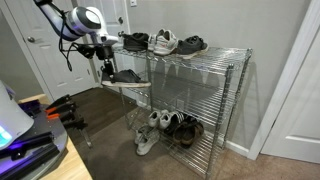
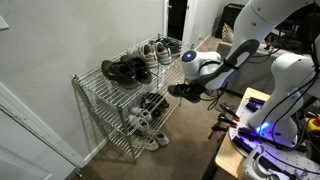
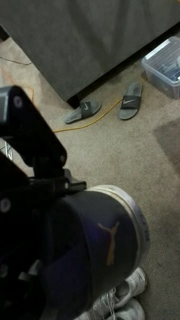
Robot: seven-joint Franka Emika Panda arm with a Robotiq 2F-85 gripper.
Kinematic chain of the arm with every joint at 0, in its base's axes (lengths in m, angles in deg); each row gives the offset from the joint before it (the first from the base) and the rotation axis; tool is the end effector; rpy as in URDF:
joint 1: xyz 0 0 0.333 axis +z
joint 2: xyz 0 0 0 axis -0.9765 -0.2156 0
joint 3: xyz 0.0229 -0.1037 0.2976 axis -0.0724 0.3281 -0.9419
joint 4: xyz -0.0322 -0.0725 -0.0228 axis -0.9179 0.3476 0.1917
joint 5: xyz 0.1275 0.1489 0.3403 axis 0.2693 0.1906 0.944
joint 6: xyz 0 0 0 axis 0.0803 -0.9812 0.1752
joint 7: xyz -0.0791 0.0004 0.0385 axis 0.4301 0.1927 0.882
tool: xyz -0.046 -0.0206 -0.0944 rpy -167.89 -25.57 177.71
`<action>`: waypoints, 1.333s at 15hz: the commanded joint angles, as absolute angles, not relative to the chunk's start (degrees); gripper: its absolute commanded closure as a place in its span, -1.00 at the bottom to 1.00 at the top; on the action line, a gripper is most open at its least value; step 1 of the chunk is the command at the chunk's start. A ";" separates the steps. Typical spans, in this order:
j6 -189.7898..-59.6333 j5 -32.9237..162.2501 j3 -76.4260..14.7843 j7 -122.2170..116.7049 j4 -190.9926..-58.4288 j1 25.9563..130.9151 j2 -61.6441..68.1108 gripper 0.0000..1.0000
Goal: Pick up the dark grey sneaker from the second shelf and put it on the topmost shelf.
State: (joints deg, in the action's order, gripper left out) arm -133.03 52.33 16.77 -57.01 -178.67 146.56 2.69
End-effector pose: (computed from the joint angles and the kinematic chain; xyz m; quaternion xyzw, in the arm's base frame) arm 0.4118 0.1043 0.1843 0.9448 -0.2386 0.0064 0.2243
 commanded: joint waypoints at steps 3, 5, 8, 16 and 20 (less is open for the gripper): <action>-125.60 40.63 12.52 -69.75 -182.34 135.32 19.50 0.90; -123.96 38.30 7.16 -74.01 -183.28 126.85 23.72 0.90; -122.62 37.18 -1.68 -79.82 -185.33 113.71 28.84 0.90; -124.68 39.22 -29.47 -85.81 -190.66 83.14 38.25 0.90; -130.42 34.27 -36.98 -88.22 -189.16 76.61 37.58 0.90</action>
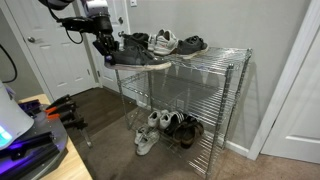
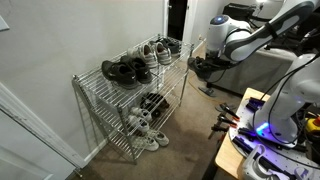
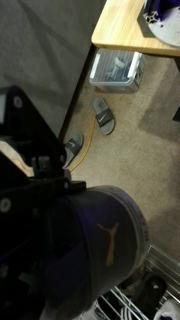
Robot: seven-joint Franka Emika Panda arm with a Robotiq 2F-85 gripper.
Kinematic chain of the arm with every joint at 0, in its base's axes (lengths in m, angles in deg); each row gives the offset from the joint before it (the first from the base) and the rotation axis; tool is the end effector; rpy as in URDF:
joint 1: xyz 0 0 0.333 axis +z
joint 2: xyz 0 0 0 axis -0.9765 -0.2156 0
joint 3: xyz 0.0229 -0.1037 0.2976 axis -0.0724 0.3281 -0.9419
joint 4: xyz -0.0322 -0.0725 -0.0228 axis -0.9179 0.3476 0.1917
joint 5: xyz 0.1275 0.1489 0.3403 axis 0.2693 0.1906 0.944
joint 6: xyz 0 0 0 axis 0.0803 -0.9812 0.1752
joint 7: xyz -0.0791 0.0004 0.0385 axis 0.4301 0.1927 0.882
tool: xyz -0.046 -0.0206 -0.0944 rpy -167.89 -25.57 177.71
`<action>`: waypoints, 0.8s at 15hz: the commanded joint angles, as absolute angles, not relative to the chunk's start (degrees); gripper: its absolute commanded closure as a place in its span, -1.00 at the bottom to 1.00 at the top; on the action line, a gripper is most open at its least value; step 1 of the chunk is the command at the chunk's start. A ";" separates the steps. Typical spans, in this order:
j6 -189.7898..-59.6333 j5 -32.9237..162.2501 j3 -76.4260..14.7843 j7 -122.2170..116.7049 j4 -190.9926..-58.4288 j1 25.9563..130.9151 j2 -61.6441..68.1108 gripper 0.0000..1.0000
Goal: Pick up the dark grey sneaker from the second shelf and put it on the topmost shelf.
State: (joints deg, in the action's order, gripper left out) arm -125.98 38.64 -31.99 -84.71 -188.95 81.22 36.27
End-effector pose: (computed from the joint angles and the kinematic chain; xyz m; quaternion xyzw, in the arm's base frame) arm 0.3791 0.0015 0.3052 0.8374 -0.5214 0.0861 0.1399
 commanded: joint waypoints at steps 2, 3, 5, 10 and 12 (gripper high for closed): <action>-133.39 29.63 -39.62 -92.54 -187.45 73.36 35.42 0.90; -134.23 27.96 -40.07 -94.16 -186.44 72.18 34.30 0.90; -134.92 25.00 -39.98 -97.76 -184.87 70.17 32.56 0.90; -133.23 23.17 -37.85 -100.24 -184.22 70.13 31.80 0.81; -133.22 22.01 -37.38 -101.86 -183.80 69.97 31.15 0.81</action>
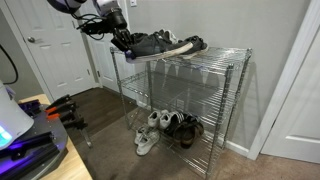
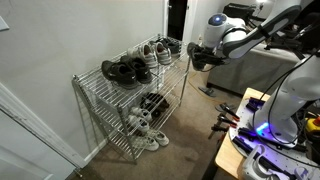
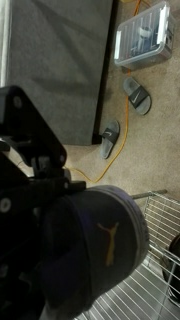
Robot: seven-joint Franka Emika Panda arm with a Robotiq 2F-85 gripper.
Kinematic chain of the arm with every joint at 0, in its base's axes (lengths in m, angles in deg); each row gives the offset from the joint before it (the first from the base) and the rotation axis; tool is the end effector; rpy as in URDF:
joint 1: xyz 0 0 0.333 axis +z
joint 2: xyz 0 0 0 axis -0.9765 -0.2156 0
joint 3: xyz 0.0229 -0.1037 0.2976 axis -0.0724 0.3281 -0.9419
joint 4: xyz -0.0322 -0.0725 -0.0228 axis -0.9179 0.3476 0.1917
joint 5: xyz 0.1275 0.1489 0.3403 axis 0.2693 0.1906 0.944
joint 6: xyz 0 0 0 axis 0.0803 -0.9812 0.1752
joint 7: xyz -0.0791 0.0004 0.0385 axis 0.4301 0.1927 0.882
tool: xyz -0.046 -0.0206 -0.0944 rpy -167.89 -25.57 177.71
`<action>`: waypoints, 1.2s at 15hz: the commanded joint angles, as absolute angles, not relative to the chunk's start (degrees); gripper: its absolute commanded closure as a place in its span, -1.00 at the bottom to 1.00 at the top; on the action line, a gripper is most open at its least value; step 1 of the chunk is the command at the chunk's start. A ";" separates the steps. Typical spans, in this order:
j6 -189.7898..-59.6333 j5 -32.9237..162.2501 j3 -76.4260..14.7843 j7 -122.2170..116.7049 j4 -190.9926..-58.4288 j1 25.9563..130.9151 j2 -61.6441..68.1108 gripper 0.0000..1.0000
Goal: Pick up the dark grey sneaker from the second shelf and put it on the topmost shelf.
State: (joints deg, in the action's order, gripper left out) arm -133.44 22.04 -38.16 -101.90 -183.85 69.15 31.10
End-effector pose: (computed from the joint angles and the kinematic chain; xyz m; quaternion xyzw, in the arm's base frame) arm 0.4183 -0.0326 0.3136 0.7829 -0.5714 0.2011 0.1419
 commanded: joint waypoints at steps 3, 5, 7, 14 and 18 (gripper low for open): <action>-133.25 22.00 -37.41 -102.06 -183.74 69.99 31.04 0.81; -133.25 22.00 -37.41 -102.06 -183.74 69.99 31.04 0.81; -133.25 22.00 -37.41 -102.06 -183.74 69.99 31.04 0.89; -130.03 33.71 -31.11 -81.22 -175.42 69.33 32.00 0.90; -126.73 38.16 -30.61 -70.83 -169.48 69.11 29.46 0.90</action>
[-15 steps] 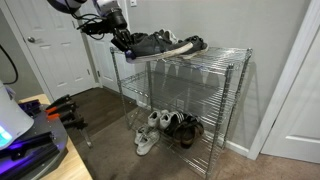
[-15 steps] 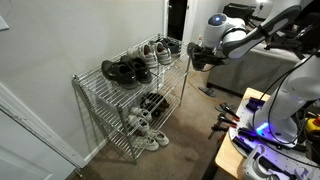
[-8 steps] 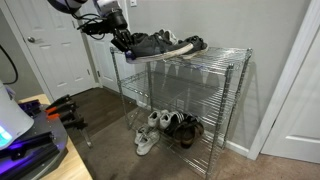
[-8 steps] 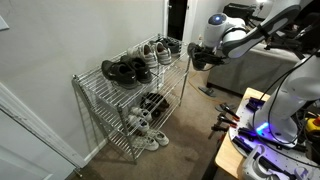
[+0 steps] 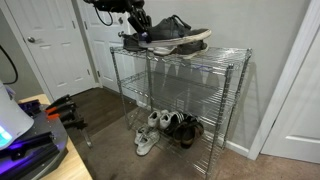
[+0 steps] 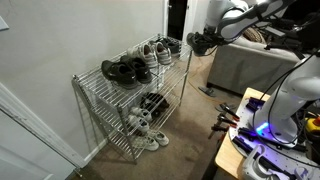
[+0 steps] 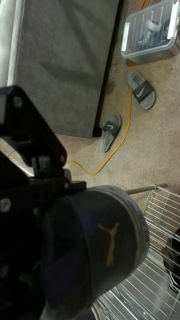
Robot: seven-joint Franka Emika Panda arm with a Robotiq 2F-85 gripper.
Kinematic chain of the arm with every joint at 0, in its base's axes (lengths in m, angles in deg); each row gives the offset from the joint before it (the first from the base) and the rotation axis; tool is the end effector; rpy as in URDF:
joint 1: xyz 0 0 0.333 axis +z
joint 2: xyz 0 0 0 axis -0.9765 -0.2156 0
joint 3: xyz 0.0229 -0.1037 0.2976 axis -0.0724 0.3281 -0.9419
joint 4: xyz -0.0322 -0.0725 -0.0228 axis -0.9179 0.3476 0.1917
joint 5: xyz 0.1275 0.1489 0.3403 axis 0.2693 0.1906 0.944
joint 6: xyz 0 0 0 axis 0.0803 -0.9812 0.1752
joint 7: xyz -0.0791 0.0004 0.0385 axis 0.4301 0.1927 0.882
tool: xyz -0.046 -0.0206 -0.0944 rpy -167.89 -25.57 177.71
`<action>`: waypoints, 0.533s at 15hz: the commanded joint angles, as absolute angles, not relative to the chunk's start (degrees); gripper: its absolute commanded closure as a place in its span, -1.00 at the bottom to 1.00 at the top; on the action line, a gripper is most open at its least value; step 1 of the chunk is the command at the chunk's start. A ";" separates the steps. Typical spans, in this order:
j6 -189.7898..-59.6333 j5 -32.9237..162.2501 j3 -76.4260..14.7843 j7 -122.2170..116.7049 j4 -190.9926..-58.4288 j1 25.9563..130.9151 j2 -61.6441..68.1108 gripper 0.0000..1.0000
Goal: Pick up the dark grey sneaker from the second shelf and put it on the topmost shelf.
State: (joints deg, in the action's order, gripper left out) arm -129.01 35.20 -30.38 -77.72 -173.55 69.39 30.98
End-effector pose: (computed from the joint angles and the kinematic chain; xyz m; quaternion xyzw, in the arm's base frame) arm 0.4581 -0.1043 0.3835 0.8061 -0.5547 0.1691 0.1180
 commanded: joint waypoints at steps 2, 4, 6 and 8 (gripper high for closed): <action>-125.73 37.64 -30.80 -68.25 -166.57 68.84 27.70 0.90; -125.02 38.11 -30.44 -65.74 -162.90 68.89 25.25 0.90; -124.22 38.56 -29.99 -64.86 -158.49 68.93 22.07 0.90; -123.33 38.97 -29.45 -64.42 -154.76 69.20 19.20 0.90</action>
State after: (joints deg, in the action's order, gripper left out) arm -125.39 36.64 -29.93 -67.79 -161.43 69.36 23.68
